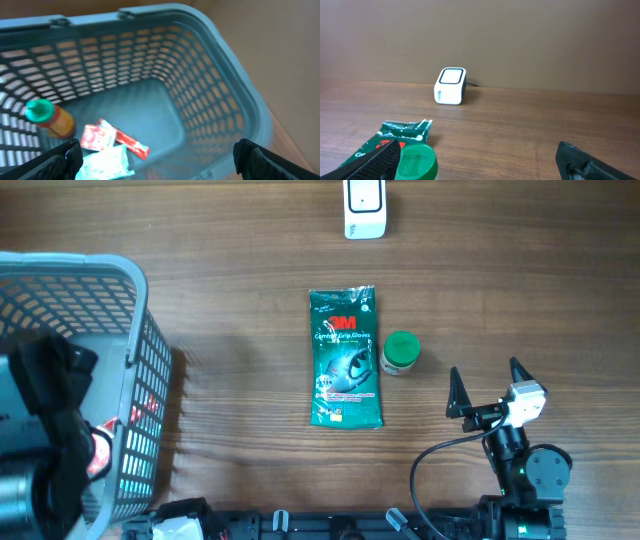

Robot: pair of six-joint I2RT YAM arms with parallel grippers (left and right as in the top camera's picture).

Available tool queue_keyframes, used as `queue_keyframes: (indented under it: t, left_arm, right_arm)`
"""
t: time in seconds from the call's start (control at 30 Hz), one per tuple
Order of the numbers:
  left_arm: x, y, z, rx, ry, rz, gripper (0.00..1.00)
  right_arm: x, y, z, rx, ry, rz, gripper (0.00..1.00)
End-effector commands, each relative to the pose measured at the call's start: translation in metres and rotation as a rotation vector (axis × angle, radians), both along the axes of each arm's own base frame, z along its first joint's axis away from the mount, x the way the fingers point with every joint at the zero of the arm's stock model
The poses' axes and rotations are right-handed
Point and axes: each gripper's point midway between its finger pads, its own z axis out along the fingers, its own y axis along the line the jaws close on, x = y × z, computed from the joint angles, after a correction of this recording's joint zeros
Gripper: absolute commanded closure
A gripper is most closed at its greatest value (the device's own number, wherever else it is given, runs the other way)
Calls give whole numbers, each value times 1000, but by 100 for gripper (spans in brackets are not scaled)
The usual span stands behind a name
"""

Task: Scan the item barcode
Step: 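Reach the left gripper into the basket and grasp the red-white snack pack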

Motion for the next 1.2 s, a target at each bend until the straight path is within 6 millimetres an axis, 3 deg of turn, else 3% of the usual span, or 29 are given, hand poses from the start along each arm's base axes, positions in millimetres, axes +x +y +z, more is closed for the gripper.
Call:
queue_keyframes:
  t: [0.0, 0.07, 0.13, 0.3, 0.43, 0.63, 0.87, 1.17]
  left_arm:
    - [6, 21, -21, -7, 94, 109, 0]
    - [9, 30, -44, -35, 176, 151, 0]
    - [12, 35, -81, -140, 247, 212, 0]
    - [3, 49, -156, -345, 354, 390, 0]
    - [-3, 58, -206, -429, 416, 449, 0]
    - [7, 60, -262, -479, 401, 448, 0]
    - [7, 61, -301, -467, 374, 444, 0]
    - [6, 63, -321, -453, 369, 445, 0]
  right_arm:
    - [0, -2, 1, 14, -5, -12, 0]
    - [0, -2, 1, 15, -4, -13, 0]
    - [0, -2, 1, 15, -4, -12, 0]
    - [0, -2, 1, 14, -4, -12, 0]
    - [0, -2, 1, 14, -4, -13, 0]
    - [0, -2, 1, 14, -4, -13, 0]
    - [0, -2, 1, 15, -4, -13, 0]
    - [0, -2, 1, 14, -5, -12, 0]
